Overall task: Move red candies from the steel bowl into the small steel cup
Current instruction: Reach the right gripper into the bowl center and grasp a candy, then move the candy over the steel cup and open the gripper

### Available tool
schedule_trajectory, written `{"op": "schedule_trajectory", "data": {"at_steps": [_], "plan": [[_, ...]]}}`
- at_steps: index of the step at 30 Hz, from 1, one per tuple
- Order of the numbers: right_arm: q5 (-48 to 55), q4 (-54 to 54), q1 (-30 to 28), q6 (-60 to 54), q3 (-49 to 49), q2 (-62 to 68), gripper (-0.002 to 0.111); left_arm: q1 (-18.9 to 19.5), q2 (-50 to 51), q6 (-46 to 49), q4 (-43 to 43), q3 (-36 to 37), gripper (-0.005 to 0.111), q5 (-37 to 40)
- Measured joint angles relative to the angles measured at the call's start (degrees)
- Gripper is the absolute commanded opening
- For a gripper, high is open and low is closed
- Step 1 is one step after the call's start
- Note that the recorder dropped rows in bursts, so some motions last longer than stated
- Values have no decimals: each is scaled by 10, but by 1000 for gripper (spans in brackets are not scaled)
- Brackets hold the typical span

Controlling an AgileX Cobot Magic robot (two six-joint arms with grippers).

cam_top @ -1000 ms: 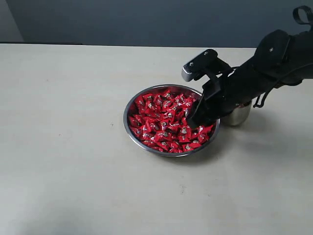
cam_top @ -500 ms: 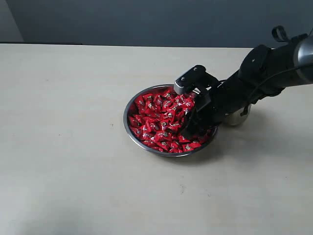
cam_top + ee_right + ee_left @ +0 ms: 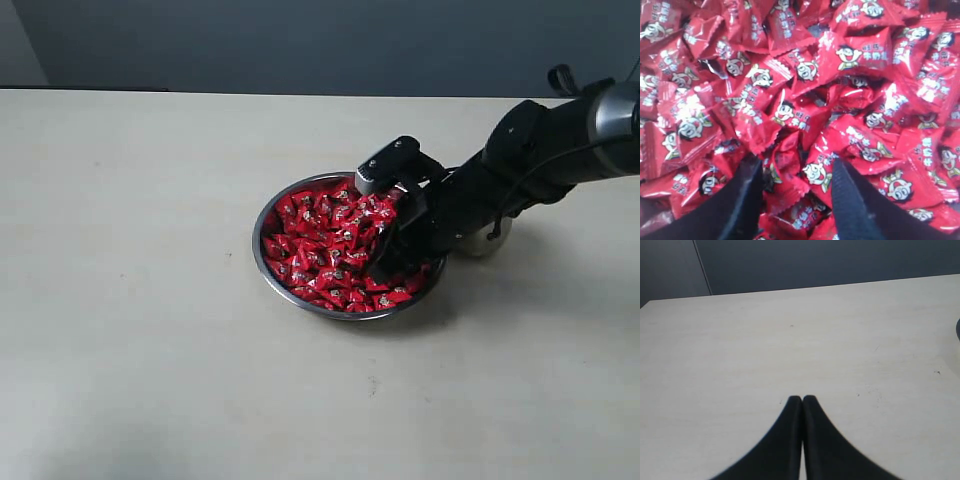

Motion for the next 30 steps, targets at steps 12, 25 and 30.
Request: {"op": "schedule_trajectory", "data": {"at_steps": [12, 25, 30], "plan": [[-4, 3, 0, -3, 0, 0, 0, 0, 0, 0, 0, 0, 0, 0], [-5, 3, -3, 17, 0, -89, 0, 0, 0, 0, 0, 0, 0, 0], [-19, 3, -40, 54, 1, -126, 0, 0, 0, 0, 0, 0, 0, 0]]}}
